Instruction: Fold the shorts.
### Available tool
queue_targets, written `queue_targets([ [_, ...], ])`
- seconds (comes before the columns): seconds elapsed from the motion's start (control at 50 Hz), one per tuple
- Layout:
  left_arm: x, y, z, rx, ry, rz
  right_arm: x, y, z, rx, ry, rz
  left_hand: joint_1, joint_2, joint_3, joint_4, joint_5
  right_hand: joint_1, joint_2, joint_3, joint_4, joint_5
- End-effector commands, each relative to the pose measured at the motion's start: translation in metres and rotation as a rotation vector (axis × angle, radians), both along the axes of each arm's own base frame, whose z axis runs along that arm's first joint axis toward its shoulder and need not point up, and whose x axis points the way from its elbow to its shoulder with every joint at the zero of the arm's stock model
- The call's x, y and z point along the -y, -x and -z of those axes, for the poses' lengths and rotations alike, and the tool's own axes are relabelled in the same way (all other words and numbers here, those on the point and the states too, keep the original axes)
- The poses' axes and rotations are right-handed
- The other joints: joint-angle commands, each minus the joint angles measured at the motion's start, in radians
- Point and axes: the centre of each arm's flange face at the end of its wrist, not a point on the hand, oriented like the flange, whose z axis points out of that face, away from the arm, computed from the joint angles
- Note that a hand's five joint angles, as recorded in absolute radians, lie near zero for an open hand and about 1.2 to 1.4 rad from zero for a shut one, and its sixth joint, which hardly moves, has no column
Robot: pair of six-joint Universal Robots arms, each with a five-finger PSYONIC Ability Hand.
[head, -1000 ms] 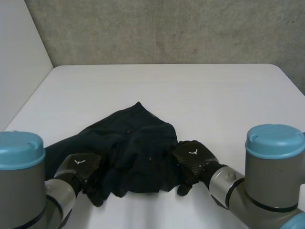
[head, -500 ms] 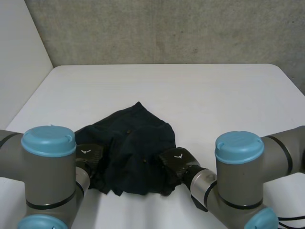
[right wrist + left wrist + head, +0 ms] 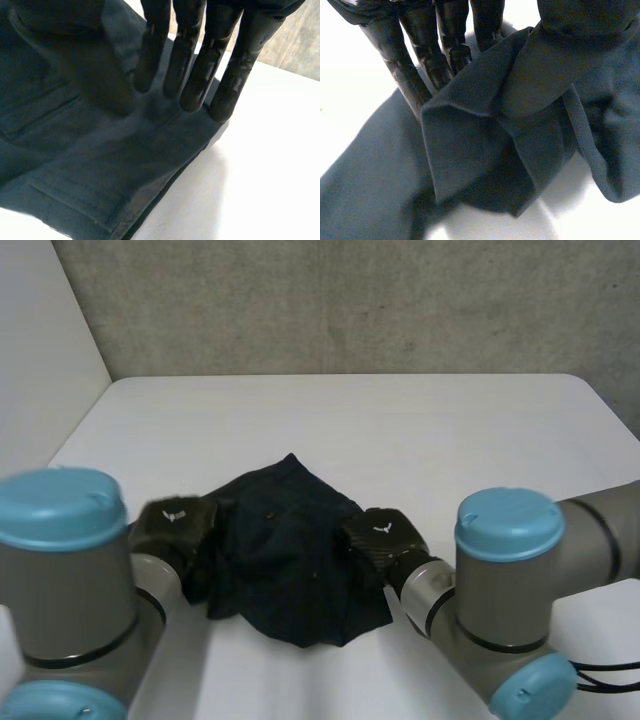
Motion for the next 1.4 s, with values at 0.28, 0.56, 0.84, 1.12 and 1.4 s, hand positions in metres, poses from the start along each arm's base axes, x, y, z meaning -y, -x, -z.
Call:
queue_targets([
  [0.28,-0.016,0.003,-0.079,-0.127,0.202,0.037,-0.041,0.020,0.012,0.107,-0.367,0.054,0.269,0.204,0.214,0.197,0.245,-0.581,-0.711,-0.732,-0.733,-0.740],
  [0.56,-0.032,0.011,-0.096,-0.166,0.239,0.088,-0.033,-0.006,0.027,0.263,-0.367,0.154,0.269,0.204,0.214,0.197,0.245,-0.551,-0.681,-0.702,-0.703,-0.711],
  [0.84,-0.039,0.004,-0.121,-0.224,0.293,0.081,-0.018,-0.017,0.016,0.302,-0.222,0.227,0.269,0.204,0.214,0.197,0.245,0.619,0.489,0.468,0.467,0.460],
  [1.12,-0.044,-0.033,-0.217,-0.319,0.488,0.038,0.024,0.046,-0.196,0.053,0.709,0.096,0.269,0.204,0.214,0.197,0.245,0.619,0.489,0.468,0.467,0.460],
  [1.4,-0.077,-0.054,-0.304,-0.399,0.662,0.074,-0.032,0.069,-0.322,0.135,0.846,0.006,0.269,0.204,0.214,0.197,0.245,0.619,0.489,0.468,0.467,0.460],
])
